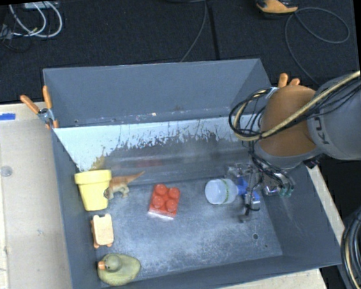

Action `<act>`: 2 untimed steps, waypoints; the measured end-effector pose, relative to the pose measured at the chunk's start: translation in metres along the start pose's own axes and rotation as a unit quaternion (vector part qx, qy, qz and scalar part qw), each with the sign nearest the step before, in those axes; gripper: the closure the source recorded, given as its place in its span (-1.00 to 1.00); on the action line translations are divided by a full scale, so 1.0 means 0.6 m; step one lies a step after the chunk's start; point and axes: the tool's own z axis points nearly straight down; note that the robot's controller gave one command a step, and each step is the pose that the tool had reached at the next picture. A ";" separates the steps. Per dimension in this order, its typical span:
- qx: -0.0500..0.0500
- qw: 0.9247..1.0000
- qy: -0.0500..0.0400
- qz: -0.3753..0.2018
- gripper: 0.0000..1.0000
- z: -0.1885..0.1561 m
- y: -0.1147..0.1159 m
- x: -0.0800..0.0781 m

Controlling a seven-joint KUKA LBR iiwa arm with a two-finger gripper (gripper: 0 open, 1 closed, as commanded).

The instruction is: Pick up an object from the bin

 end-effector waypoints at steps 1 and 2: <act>0.000 0.996 -0.003 0.090 1.00 -0.007 0.098 -0.024; 0.000 0.996 -0.003 0.089 1.00 -0.007 0.098 -0.024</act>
Offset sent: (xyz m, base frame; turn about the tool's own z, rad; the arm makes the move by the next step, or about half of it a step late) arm 0.0000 0.0000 0.0000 0.0000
